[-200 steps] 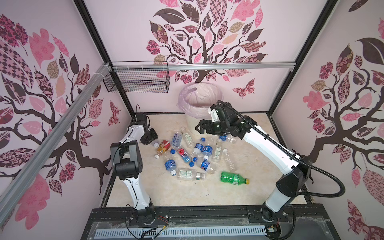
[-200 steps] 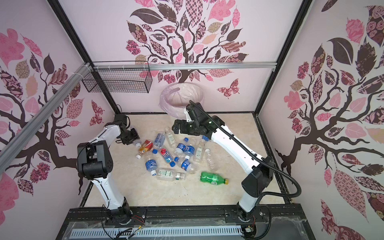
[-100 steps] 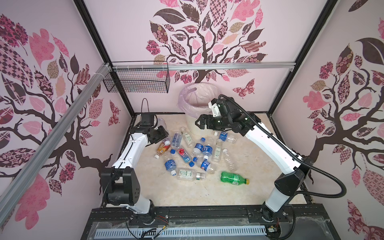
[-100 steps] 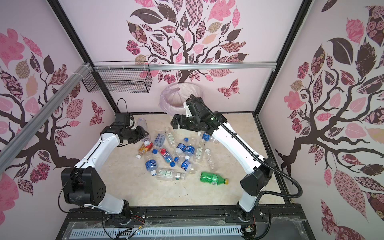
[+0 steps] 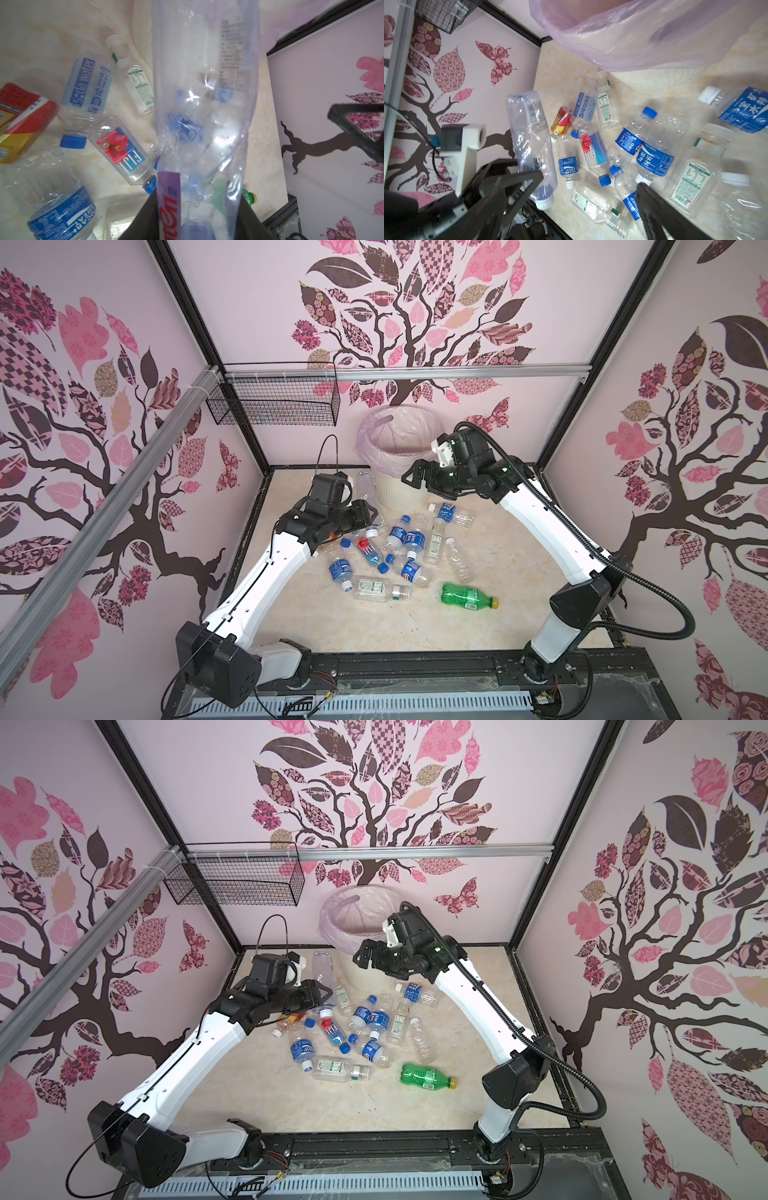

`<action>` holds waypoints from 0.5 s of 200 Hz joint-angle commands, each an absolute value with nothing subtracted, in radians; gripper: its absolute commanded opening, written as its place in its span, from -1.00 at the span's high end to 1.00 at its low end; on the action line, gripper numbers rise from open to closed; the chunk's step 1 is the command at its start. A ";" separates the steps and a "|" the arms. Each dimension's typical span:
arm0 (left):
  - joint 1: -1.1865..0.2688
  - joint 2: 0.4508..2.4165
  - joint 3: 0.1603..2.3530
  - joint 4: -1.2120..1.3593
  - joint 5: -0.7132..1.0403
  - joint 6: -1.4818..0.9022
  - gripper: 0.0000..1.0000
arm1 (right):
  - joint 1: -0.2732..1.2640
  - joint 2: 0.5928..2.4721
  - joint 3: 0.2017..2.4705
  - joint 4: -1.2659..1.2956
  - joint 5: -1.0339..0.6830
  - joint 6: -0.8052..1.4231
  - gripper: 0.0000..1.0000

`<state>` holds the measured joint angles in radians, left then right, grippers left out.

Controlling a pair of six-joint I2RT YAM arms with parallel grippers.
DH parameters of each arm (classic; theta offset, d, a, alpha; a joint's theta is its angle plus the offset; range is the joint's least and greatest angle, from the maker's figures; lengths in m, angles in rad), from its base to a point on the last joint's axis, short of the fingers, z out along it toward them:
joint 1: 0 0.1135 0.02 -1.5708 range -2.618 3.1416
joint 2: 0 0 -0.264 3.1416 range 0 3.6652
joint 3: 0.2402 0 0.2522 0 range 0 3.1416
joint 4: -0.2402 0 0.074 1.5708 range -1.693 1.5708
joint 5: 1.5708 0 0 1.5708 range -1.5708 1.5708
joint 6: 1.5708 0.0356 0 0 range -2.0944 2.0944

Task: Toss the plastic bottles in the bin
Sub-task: 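Bring the Ganten bottle to the right gripper and grasp it with the right gripper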

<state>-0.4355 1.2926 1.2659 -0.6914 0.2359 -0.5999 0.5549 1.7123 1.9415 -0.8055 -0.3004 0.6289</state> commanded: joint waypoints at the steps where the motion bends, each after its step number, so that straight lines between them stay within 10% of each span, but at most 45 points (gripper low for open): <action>1: -0.515 1.271 1.303 -0.658 0.217 -0.600 0.11 | 0.553 1.696 1.970 -0.802 -0.341 0.637 -0.99; 100: -0.623 1.331 1.415 -0.661 0.255 -0.591 0.10 | 0.556 1.686 1.864 -0.658 -0.437 0.653 -0.80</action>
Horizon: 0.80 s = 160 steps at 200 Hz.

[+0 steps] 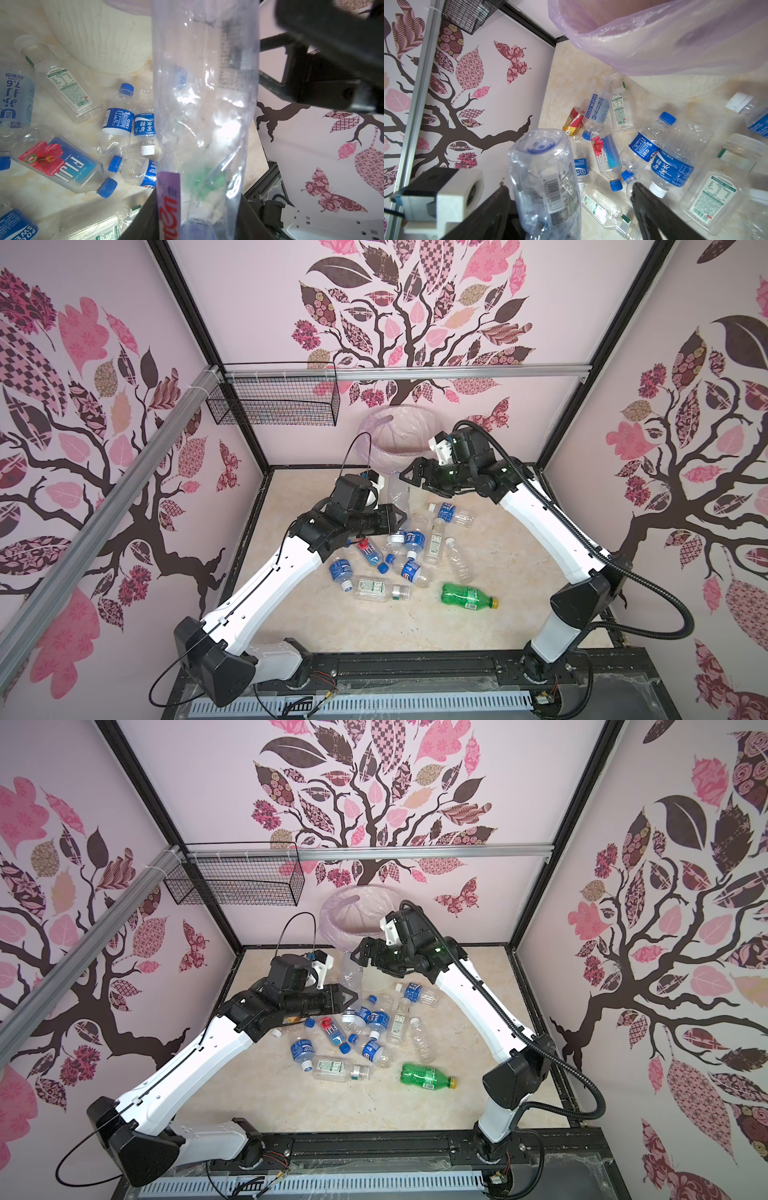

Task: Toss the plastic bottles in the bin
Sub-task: 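Bring the Ganten bottle to the right gripper and grasp it with the right gripper, then raise the clear bottle over the bin with the right gripper while the left gripper withdraws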

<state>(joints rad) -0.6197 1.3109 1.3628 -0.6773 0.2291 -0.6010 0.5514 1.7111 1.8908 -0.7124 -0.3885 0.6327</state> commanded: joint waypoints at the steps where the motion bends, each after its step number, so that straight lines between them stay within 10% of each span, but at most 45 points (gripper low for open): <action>1: -0.624 1.331 1.416 -0.662 0.256 -0.591 0.10 | 0.556 1.686 1.862 -0.655 -0.439 0.652 -0.80; 160: -0.626 1.383 1.520 -0.800 0.244 -0.535 -0.08 | 0.576 1.745 1.936 -0.634 -0.379 0.605 -0.10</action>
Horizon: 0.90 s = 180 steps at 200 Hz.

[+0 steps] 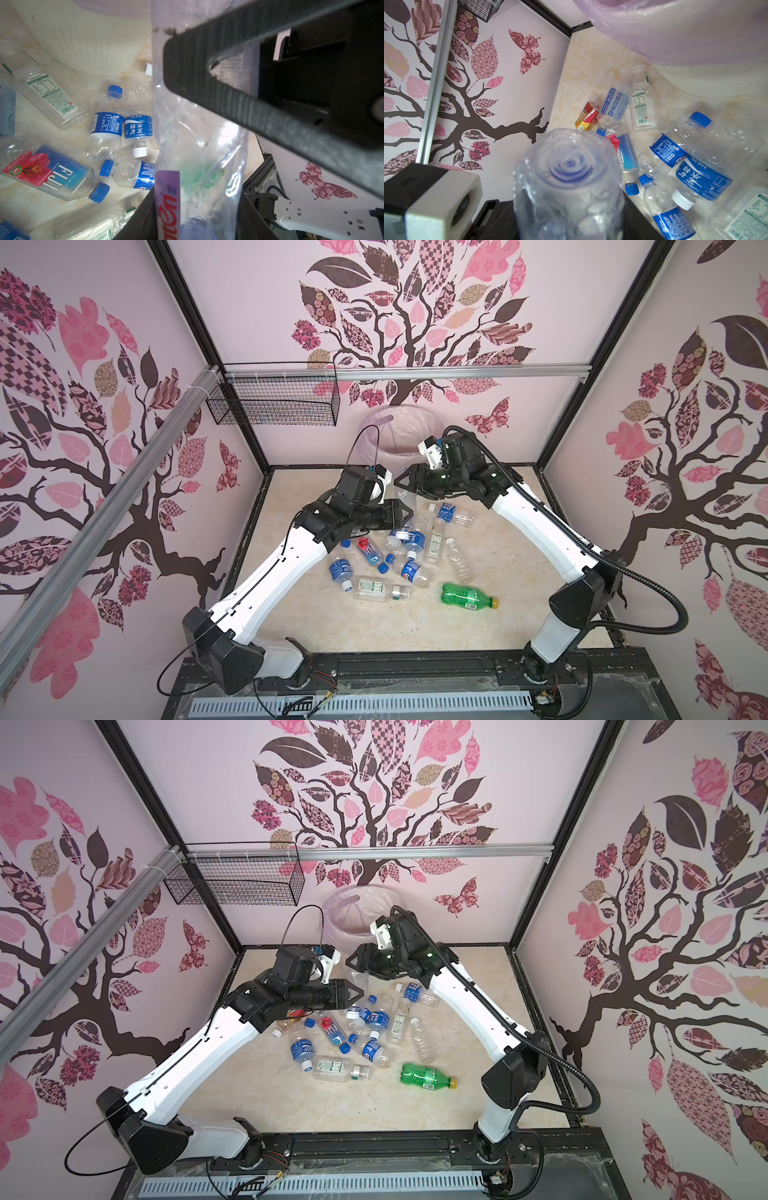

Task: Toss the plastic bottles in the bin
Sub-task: 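Raise the clear bottle over the bin with the right gripper while the left gripper withdraws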

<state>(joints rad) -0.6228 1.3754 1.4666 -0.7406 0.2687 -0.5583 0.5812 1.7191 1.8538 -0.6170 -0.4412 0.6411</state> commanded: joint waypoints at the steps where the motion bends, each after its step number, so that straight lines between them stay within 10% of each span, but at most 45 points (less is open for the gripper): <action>1: -0.625 1.384 1.521 -0.801 0.243 -0.534 -0.08 | 0.575 1.745 1.937 -0.636 -0.376 0.605 -0.09; 110: -0.625 1.453 1.765 -0.962 0.132 -0.571 -0.92 | 0.500 1.808 2.222 -0.642 -0.082 0.447 0.02; 180: -0.623 1.546 2.087 -0.997 0.074 -0.648 -0.94 | 0.499 1.665 1.963 0.123 0.191 0.268 0.01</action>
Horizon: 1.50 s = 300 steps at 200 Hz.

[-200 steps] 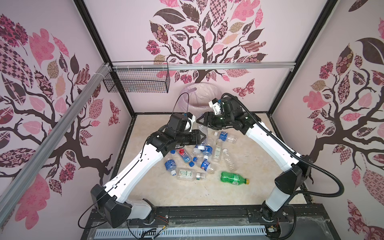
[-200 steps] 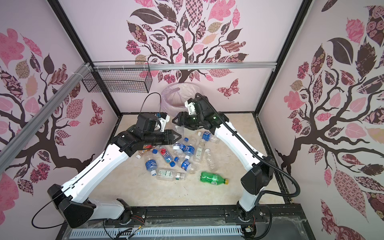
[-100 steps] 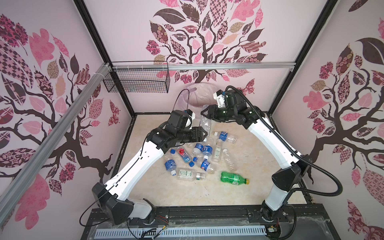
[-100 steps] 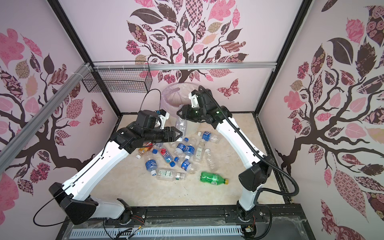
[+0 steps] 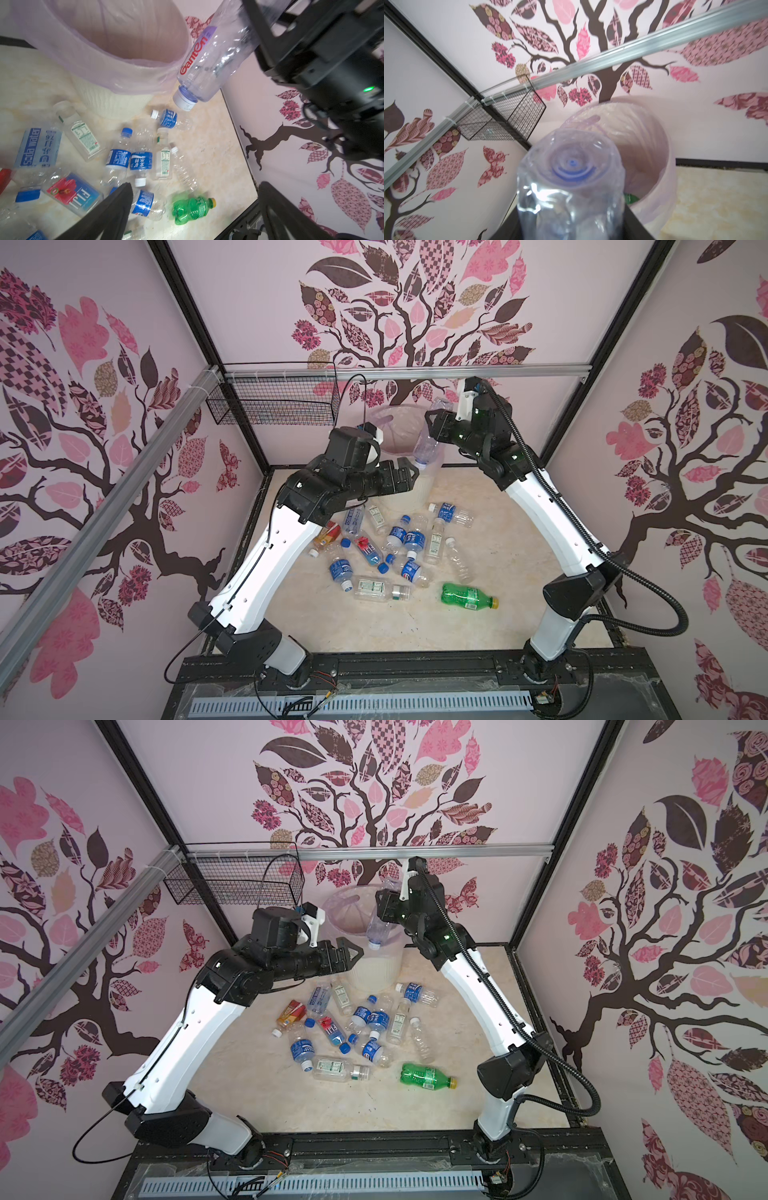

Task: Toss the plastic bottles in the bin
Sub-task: 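Raise the clear bottle over the bin with the right gripper while the left gripper withdraws, then lower the right gripper over the bin and open it to drop the bottle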

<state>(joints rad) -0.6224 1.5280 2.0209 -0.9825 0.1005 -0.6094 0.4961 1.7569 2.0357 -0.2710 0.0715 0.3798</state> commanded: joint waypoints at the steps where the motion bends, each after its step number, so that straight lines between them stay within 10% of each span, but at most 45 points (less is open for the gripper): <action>1: -0.623 1.546 2.090 -0.995 0.074 -0.648 -0.94 | 0.499 1.663 1.958 0.134 0.194 0.264 0.01; 186: -0.490 1.485 2.089 -0.911 0.104 -0.685 -0.94 | 0.552 2.000 2.342 0.274 0.224 -0.002 -0.10; 222: -0.488 1.467 2.067 -0.906 0.106 -0.690 -0.94 | 0.550 2.184 2.486 0.028 0.300 0.093 -0.98; 300: -0.488 1.437 2.024 -0.901 0.098 -0.689 -0.94 | 0.549 2.181 2.498 0.080 0.316 0.116 -0.99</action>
<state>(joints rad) -0.4923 1.4601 2.0445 -0.9188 0.0971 -0.6853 0.5533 2.2097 2.4569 0.0525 0.2943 0.0891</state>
